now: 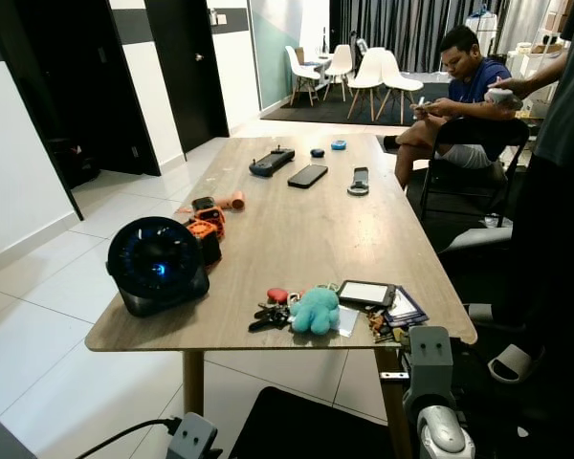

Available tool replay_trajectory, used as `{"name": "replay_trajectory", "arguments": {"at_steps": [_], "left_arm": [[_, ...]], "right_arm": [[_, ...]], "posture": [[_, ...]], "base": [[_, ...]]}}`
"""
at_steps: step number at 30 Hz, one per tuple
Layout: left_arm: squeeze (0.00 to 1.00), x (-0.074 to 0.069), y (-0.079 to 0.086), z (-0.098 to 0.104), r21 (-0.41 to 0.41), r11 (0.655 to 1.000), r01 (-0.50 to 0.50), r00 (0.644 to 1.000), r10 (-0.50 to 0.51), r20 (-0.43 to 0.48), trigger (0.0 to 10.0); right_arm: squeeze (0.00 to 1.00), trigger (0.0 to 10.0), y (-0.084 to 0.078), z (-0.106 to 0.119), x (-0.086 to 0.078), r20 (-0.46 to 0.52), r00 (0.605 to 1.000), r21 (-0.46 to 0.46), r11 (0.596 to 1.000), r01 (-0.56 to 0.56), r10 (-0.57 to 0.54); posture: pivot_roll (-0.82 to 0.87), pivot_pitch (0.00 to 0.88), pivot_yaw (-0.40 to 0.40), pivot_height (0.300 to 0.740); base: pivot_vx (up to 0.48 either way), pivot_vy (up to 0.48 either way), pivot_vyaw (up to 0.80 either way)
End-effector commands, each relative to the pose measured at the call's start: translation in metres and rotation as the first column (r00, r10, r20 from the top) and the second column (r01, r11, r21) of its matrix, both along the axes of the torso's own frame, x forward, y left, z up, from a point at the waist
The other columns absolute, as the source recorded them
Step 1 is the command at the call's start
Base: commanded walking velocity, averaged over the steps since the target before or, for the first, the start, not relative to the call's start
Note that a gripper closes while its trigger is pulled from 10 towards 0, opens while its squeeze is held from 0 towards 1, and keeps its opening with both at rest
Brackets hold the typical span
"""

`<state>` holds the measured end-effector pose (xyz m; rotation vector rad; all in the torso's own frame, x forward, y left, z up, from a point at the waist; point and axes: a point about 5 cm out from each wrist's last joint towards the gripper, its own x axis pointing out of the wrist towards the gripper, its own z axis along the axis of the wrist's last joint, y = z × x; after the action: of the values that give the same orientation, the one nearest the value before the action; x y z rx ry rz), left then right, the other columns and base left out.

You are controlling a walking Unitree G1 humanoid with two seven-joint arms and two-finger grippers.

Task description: Hang keys on a hook

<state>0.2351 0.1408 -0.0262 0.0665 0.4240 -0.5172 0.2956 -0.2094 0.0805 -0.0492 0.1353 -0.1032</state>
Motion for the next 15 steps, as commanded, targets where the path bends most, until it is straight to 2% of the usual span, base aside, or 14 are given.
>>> {"name": "replay_trajectory", "arguments": {"at_steps": [1,2,3,5,6,7,10,15], "left_arm": [[0.0,-0.001,0.01,-0.002,0.034,0.999,-0.004,1.0,0.005,-0.016,10.0],[0.0,-0.001,0.01,-0.002,0.035,0.999,-0.005,1.0,0.006,-0.016,10.0],[0.0,-0.001,0.011,-0.002,0.036,0.999,-0.006,1.0,0.007,-0.017,10.0],[0.0,-0.001,0.011,-0.002,0.036,0.999,-0.006,1.0,0.007,-0.017,10.0],[0.0,-0.001,0.011,-0.002,0.037,0.999,-0.006,1.0,0.007,-0.017,10.0],[0.0,-0.001,0.011,-0.002,0.037,0.999,-0.006,1.0,0.007,-0.017,10.0],[0.0,-0.002,0.012,-0.003,0.038,0.999,-0.008,1.0,0.009,-0.019,10.0],[0.0,-0.002,0.012,-0.003,0.037,0.999,-0.009,1.0,0.01,-0.019,10.0]], "right_arm": [[0.0,0.0,0.004,0.013,0.005,0.068,0.998,0.027,1.0,-0.016,0.014],[0.0,1.1,0.006,0.021,0.006,0.126,0.992,0.05,0.998,-0.031,0.024],[0.0,9.2,0.009,0.031,0.008,0.193,0.98,0.07,0.996,-0.062,0.048],[0.0,9.2,0.009,0.031,0.008,0.193,0.98,0.07,0.996,-0.062,0.048],[0.0,10.0,0.013,0.041,0.008,0.254,0.965,0.084,0.992,-0.093,0.069],[0.0,10.0,0.013,0.041,0.008,0.254,0.965,0.084,0.992,-0.093,0.069],[0.0,10.0,0.024,0.057,0.008,0.36,0.923,0.094,0.979,-0.179,0.134],[0.0,10.0,0.031,0.064,0.007,0.402,0.899,0.088,0.971,-0.224,0.171]], "posture": [[0.0,0.085,0.074,0.74],[0.0,0.084,0.073,0.74],[0.0,0.083,0.073,0.74],[0.0,0.083,0.073,0.74],[0.0,0.083,0.072,0.74],[0.0,0.083,0.072,0.74],[0.0,0.079,0.068,0.74],[0.0,0.077,0.067,0.74]], "base": [[0.0,0.0,0.0],[0.0,0.0,0.0],[0.0,0.0,0.0],[0.0,0.0,0.0],[0.0,0.0,0.0],[0.0,0.0,0.0],[0.0,0.0,0.0],[0.0,0.0,0.0]]}}
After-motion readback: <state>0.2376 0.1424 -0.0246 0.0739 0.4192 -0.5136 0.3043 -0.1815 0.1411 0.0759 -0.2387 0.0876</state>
